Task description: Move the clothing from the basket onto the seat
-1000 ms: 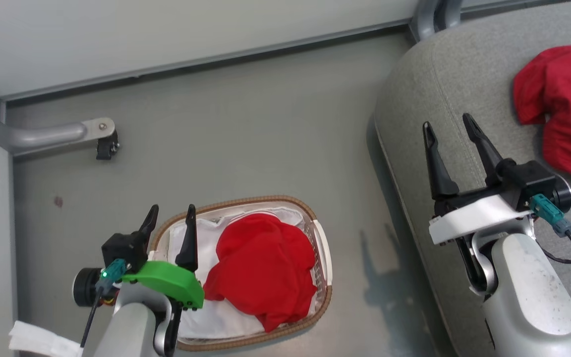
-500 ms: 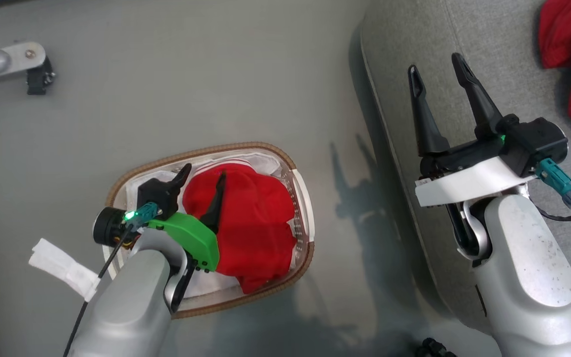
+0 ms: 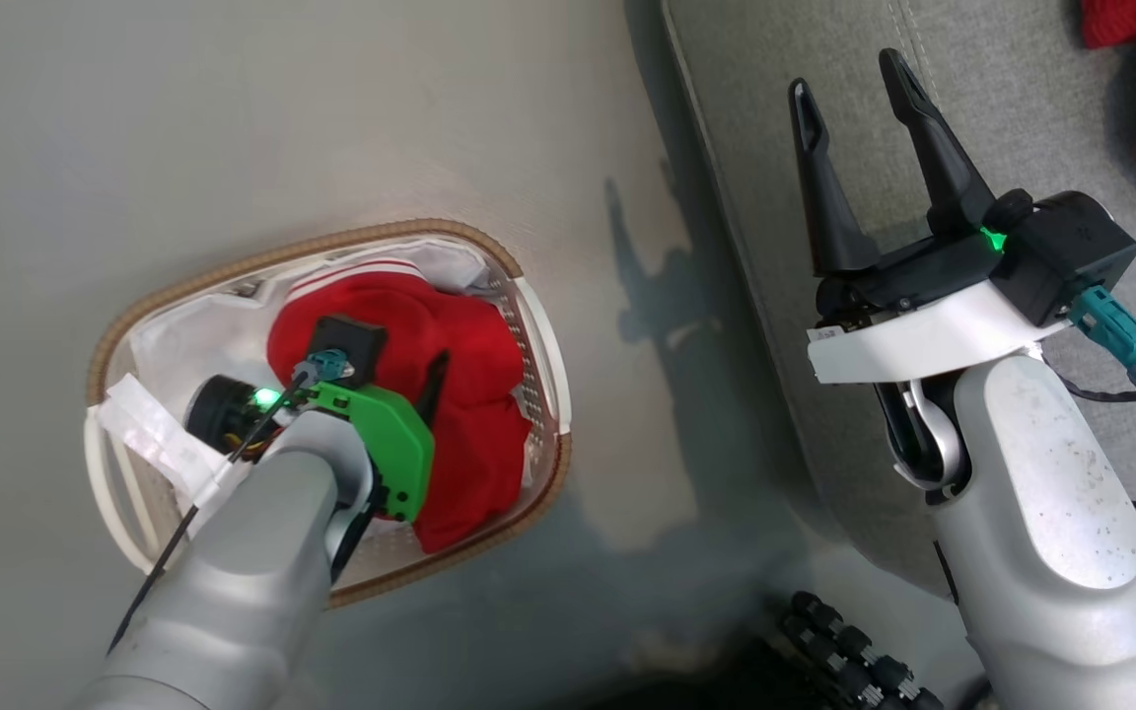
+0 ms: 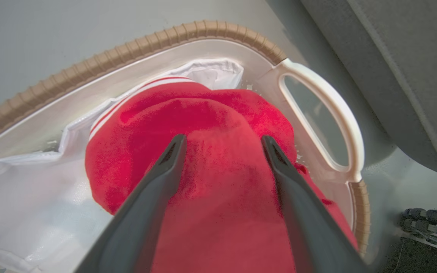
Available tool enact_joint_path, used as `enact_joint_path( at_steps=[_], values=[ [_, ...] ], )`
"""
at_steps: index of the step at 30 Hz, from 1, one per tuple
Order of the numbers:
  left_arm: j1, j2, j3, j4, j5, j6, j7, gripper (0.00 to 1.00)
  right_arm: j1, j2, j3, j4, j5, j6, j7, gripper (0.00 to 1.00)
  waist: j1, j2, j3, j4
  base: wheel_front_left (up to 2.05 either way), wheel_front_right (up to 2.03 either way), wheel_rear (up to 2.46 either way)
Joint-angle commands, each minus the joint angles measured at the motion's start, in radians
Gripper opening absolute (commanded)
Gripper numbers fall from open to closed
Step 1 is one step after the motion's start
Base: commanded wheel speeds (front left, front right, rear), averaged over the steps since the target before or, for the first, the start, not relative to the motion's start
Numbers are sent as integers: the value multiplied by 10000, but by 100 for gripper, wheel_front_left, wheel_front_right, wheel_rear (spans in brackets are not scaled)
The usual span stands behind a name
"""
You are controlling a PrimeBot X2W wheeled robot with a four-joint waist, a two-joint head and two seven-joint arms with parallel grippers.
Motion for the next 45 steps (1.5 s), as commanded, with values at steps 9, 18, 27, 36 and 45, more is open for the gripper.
enact_joint_path(
  at_steps=[9,18,27,36,45],
  values=[
    [-938,156,-464,1710,136,-34,436,100,-355,-10,198,-395,248,-14,-2,100,0,0,1055,-566,0,0,0],
    [-1434,375,-871,2231,87,-34,1111,100,-572,-14,414,-866,282,-14,-2,100,0,0,1706,-631,0,0,0],
    [-1181,457,-1233,2264,-264,-34,1350,0,-567,-13,516,-769,324,-14,-2,100,0,0,1621,-630,0,0,0],
    [-154,78,-1254,2022,-902,-34,233,0,-61,-14,538,-151,170,-14,-2,100,0,0,83,-391,0,0,0],
    [1042,-257,-1288,1471,-1535,-35,-725,0,898,-20,402,650,-173,-14,-2,100,0,0,-2019,250,0,0,0]
  ],
)
